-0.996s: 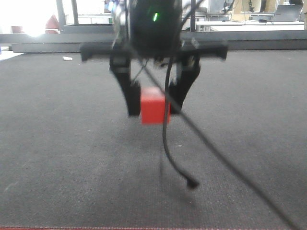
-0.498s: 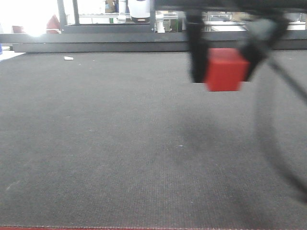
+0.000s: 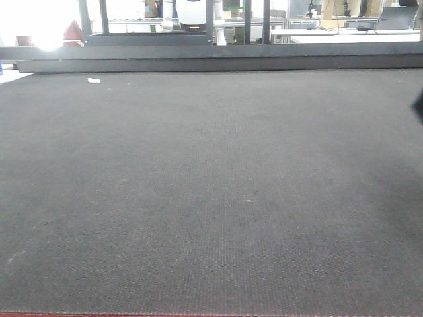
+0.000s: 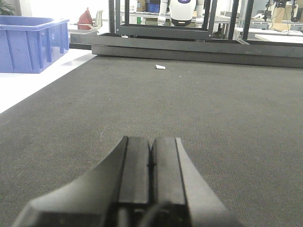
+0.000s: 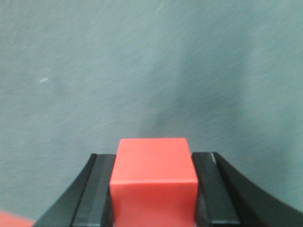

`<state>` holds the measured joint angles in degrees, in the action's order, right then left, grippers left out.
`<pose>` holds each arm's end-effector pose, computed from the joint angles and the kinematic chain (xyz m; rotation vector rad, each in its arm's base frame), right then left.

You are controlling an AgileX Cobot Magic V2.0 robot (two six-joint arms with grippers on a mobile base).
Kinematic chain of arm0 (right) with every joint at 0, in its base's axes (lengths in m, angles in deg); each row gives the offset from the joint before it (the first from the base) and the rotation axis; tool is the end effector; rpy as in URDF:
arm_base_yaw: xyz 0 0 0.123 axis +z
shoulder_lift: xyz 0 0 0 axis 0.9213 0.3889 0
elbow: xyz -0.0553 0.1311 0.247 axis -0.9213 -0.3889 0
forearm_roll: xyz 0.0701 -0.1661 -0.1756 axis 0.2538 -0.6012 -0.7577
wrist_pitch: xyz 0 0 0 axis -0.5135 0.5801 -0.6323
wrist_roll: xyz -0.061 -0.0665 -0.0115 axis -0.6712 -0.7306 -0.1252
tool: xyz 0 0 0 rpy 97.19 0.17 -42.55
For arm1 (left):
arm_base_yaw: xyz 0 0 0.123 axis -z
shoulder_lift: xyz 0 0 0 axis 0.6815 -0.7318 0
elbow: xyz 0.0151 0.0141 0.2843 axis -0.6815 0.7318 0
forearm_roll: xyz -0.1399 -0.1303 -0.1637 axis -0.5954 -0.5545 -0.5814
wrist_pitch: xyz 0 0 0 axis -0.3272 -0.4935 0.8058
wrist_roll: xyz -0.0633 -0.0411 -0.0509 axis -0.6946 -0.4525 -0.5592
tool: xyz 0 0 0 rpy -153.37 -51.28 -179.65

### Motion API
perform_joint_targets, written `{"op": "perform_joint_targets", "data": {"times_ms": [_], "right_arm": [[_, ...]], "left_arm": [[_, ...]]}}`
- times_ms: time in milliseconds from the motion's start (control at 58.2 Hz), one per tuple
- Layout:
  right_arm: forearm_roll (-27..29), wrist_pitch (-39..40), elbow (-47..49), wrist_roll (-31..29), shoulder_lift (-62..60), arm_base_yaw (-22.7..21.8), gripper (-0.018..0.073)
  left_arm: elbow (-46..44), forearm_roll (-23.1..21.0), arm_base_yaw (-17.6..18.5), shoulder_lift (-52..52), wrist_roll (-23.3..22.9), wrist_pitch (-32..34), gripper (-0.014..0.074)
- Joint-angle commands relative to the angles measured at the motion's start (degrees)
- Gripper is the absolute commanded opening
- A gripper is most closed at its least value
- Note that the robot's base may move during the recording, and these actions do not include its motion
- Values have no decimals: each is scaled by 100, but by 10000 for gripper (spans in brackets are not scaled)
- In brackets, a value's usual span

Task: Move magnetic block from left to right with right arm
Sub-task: 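Lift the red cube with the right gripper and raise it away, then hold the red cube in the right gripper while the base starts moving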

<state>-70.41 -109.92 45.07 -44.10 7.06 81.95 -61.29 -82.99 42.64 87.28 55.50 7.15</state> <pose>0.1868 0.0552 0.2863 -0.1292 2.4979 0.2578 0.0564 0.0003 0.2018 -0.0315 1.5181 -0.0247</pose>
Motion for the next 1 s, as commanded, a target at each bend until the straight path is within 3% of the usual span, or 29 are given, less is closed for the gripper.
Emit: {"op": "perform_joint_targets", "data": {"times_ms": [0, 155, 412, 549, 687, 979], "right_arm": [[187, 847, -222, -893, -550, -452, 286], [187, 1705, -921, -1490, -1360, -977, 286], [211, 3345, -2003, -1503, -2832, -1174, 286], [216, 3376, -2223, -1320, -3632, -1174, 286], [222, 3081, -2336, -706, -4499, -1174, 286], [60, 2916, -2492, -717, -5523, -1174, 286]], "left_arm": [[59, -36, 1, 46, -6, 473, -117], [59, -36, 1, 46, -6, 473, -117], [59, -36, 1, 46, -6, 473, -117], [59, -36, 1, 46, -6, 473, -117], [59, -36, 1, 46, -6, 473, -117], [59, -36, 1, 46, -6, 473, -117]]}}
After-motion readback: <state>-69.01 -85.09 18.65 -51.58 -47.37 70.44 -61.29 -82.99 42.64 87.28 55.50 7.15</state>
